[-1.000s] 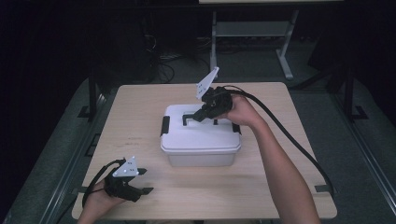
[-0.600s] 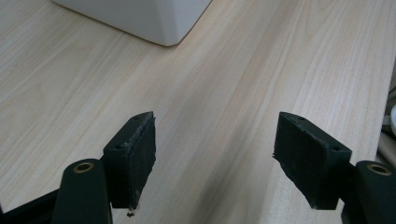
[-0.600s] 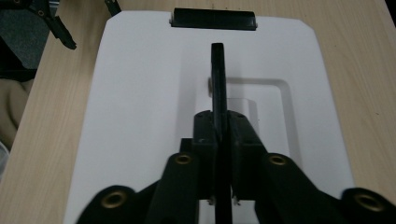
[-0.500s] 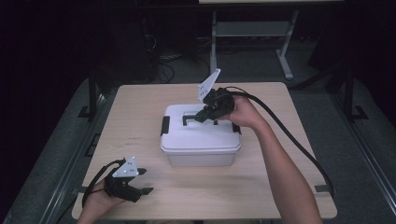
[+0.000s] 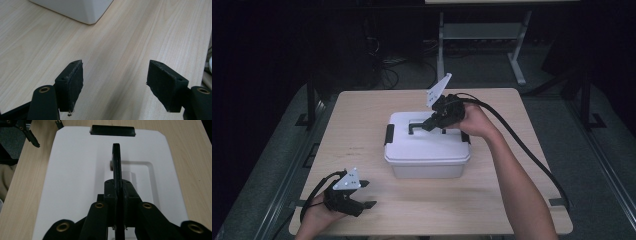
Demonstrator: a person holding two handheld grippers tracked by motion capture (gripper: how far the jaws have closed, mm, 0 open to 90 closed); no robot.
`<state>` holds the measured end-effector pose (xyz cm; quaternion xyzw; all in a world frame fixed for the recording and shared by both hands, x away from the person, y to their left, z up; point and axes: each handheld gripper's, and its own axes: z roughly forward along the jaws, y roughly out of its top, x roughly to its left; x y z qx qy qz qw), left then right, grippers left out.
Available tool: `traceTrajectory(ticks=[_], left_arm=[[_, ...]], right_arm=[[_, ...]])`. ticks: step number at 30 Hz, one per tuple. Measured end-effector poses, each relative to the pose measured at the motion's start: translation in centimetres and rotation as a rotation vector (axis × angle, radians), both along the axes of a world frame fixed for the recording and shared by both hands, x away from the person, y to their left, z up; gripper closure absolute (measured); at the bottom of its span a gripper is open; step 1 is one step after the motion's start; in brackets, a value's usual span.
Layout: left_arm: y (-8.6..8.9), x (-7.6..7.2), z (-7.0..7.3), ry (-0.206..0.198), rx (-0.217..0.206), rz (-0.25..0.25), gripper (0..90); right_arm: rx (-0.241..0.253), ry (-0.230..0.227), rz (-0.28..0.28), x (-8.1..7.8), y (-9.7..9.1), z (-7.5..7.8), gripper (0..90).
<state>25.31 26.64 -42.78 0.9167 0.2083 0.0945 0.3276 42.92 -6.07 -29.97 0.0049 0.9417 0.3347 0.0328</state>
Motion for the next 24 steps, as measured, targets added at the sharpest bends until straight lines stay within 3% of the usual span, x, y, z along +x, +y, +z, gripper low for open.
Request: traceTrajectory(ticks=[5, 10, 12, 24], left_arm=[[-0.1, -0.1, 0.0, 0.001, -0.001, -0.003, 28.8], [-0.3, 0.0, 0.1, -0.002, -0.001, -0.008, 28.5], [-0.4, -0.1, 0.1, -0.003, 0.002, -0.009, 28.5], [-0.4, 0.0, -0.1, 0.0, 0.007, -0.002, 27.9]], right_arm=[[0.009, 0.035, -0.014, -0.1, -0.4, 0.0, 72.8], [0.033, 0.039, -0.022, -0.7, -0.9, 0.1, 63.9], [0.017, 0.047, -0.042, -0.8, -1.2, 0.0, 60.9], [0.028, 0.053, -0.071, -1.5, -2.9, 0.3, 53.0]])
